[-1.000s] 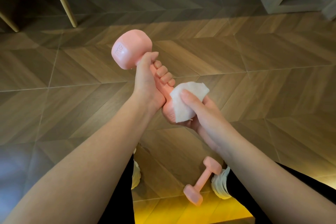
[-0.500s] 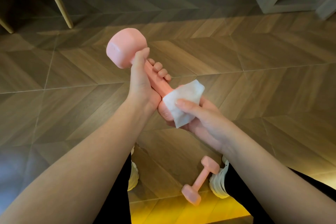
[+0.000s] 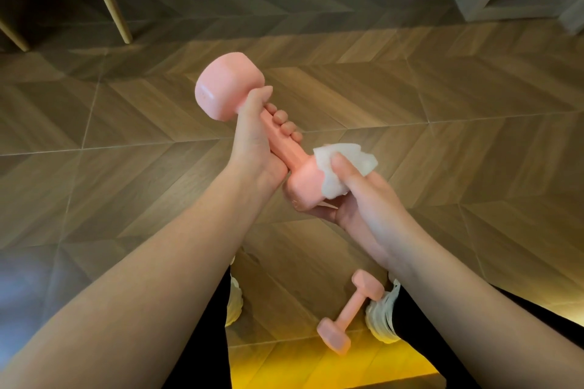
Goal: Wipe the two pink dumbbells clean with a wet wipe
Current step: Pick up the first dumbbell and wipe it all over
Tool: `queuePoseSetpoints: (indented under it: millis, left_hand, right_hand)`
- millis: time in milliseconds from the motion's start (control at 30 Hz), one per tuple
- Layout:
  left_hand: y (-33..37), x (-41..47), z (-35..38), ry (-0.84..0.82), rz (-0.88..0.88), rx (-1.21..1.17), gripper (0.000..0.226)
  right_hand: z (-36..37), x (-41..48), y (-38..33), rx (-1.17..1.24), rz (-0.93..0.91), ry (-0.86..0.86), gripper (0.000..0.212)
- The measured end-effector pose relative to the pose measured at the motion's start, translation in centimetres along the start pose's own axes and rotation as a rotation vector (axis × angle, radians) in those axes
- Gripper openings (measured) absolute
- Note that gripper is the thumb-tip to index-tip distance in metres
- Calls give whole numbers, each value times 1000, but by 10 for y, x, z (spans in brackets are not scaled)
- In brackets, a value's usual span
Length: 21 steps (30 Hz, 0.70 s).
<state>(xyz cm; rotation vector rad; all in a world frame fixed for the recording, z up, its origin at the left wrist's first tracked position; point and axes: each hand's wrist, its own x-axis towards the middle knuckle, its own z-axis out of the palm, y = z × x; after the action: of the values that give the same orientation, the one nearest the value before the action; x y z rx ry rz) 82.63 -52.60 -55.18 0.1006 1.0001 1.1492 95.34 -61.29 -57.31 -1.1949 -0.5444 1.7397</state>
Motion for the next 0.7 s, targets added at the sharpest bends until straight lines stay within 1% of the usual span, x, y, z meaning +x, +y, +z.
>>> queuePoseSetpoints:
  millis: [33,133,200,333,400,467,500,567,633,700]
  left_hand:
    - [0,0,-1,9,0,1,29]
    - [0,1,-4,24,0,25,29]
    - [0,2,-6,22,-5,38,29]
    - [-1,3,-7,26,2,46,33]
    - [-1,3,-6,16,10,32,36]
    - [-1,4,-5,8,14,24,37]
    - [0,5,-5,8,17,22,37]
    - [2,5,-6,18,23,12,37]
    - [4,6,-8,29,28,1,37]
    - [5,6,-9,35,34,2,37]
  right_hand:
    - [-2,0,1,-20,-15,-19,39]
    - [-4,-1,3,-146,-58,-45,55]
    - [-3,-1,4,-231,-99,-36,60]
    - [2,-1,6,-316,-204,9,53]
    - [4,0,6,-320,-227,37,44]
    - [3,2,5,-296,-211,36,32]
    - [1,2,4,-276,-196,19,28]
    - [-4,2,1,-255,-170,-49,27]
    - [-8,1,-1,-268,-151,-151,37]
    - [-7,1,-1,-310,-132,-189,48]
